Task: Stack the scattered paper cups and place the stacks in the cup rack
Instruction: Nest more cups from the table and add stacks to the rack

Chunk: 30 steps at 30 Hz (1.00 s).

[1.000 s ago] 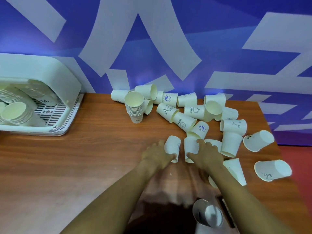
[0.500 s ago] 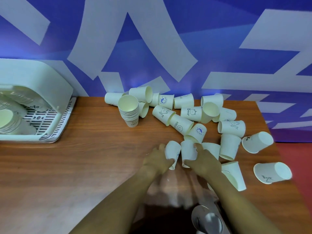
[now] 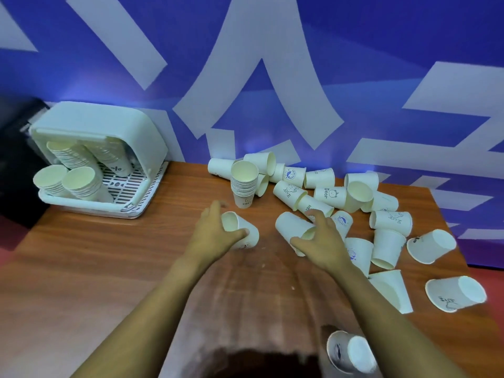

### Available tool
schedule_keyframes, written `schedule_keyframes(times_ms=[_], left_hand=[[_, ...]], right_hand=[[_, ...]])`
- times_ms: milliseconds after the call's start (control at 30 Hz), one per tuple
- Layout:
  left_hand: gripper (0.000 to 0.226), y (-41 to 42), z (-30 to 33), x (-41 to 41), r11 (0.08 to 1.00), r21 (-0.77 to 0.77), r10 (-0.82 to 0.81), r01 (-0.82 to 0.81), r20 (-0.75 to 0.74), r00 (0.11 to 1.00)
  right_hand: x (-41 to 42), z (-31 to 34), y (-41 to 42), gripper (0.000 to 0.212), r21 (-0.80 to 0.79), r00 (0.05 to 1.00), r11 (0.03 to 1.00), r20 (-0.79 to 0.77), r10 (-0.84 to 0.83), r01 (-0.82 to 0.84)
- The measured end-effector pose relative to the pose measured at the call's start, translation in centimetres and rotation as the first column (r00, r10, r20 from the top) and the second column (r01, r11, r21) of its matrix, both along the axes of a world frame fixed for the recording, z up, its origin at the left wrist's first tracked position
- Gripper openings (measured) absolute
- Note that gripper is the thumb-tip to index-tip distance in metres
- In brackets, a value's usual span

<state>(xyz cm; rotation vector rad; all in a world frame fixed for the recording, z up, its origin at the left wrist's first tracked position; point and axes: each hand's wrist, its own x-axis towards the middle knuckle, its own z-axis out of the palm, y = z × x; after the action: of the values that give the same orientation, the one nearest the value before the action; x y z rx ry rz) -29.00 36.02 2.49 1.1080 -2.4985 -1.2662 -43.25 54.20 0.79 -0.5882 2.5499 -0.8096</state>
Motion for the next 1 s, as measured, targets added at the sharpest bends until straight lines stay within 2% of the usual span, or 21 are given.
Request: schedule_keyframes(times_ms=[100,200,433,600,733,1000], left_hand=[[0.06,-1.5,1.1,1.6,0.999,-0.042,0.016,-0.018,-0.04,0.999],[0.06,-2.7,1.7,2.9,1.0,-0.028,-0.017,0.014,-0.088,0.996],[0.053,-10.5,1.7,8.6,0.994,-0.048,-0.105,0.1,-0.126,0.986],[0.052,-18.9,2.4,13.6,0.995,-0.091,-0.066,0.052,-0.169,0.983],[0.055,-24.2,1.9,16.5,0.989,-0.129,-0.095,0.078,-0.136,0.986],[0.056,-30.2,0.9,19.4,0.987,-0.126,-0.111,0.097,-0.111,0.988]], right_hand=[[1.5,0.7,-1.3,0.069,-0.076,0.999,0.997,-0.045,-0.009,0.006],[2.9,1.0,-2.6,0.062,-0.136,0.999,0.99,-0.025,-0.047,0.043],[8.6,1.2,-10.1,0.063,-0.131,0.996,0.987,-0.003,-0.09,0.089],[14.5,2.2,-19.0,0.065,-0.131,0.997,0.991,-0.081,-0.011,0.0],[17.9,3.3,-24.9,0.063,-0.157,0.988,0.988,-0.156,-0.016,-0.009],[21.8,4.0,-31.5,0.065,-0.11,0.986,0.989,-0.148,0.079,-0.096]])
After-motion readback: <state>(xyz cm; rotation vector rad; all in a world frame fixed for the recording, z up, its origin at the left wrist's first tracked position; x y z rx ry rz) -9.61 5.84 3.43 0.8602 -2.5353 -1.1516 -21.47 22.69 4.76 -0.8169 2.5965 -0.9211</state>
